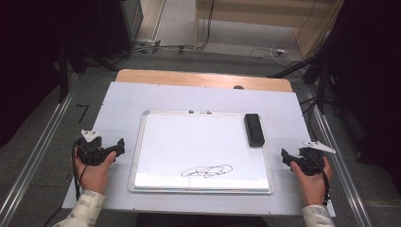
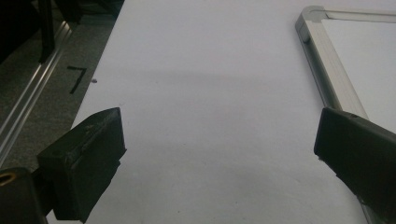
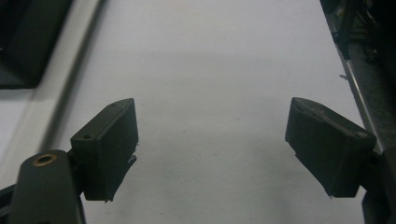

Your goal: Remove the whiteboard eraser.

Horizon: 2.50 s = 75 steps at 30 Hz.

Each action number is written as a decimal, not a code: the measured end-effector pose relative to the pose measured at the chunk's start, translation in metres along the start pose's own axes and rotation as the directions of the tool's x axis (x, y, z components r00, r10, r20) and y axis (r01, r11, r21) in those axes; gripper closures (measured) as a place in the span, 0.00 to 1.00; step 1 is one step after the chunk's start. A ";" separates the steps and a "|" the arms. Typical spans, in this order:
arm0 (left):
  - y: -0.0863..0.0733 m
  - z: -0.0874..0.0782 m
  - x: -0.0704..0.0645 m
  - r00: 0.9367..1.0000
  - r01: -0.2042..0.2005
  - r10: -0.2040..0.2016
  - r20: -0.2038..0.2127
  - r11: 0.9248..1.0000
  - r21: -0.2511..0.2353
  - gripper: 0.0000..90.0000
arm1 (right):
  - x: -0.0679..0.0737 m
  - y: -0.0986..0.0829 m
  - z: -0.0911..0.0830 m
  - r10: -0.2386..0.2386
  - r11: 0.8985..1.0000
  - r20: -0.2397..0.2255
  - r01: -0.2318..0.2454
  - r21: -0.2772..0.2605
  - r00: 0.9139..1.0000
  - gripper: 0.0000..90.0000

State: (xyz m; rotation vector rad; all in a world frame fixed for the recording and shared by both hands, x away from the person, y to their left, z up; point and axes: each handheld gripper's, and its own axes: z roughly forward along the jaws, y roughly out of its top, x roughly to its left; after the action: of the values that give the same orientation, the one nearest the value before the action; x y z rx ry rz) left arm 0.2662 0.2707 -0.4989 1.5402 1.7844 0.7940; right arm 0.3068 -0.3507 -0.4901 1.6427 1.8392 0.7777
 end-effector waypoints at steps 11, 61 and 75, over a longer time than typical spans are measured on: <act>-0.001 0.001 -0.002 1.000 -0.008 0.008 0.002 1.000 0.009 0.02 | 0.011 0.005 -0.012 0.002 0.999 -0.065 -0.005 -0.043 0.998 0.18; -0.001 0.002 -0.002 1.000 -0.017 0.017 -0.002 1.000 0.018 0.03 | 0.076 0.059 0.024 -0.082 0.994 -0.172 0.068 -0.081 0.982 0.23; -0.001 0.003 -0.001 1.000 -0.017 0.017 -0.002 1.000 0.023 0.03 | 0.095 0.076 0.055 -0.093 0.994 -0.149 0.084 -0.066 0.984 0.28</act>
State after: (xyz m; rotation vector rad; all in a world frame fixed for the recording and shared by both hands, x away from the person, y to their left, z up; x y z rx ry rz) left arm 0.2679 0.2695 -0.5019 1.5719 1.7897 0.7869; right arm 0.3883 -0.2462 -0.4744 1.4896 1.9594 0.9322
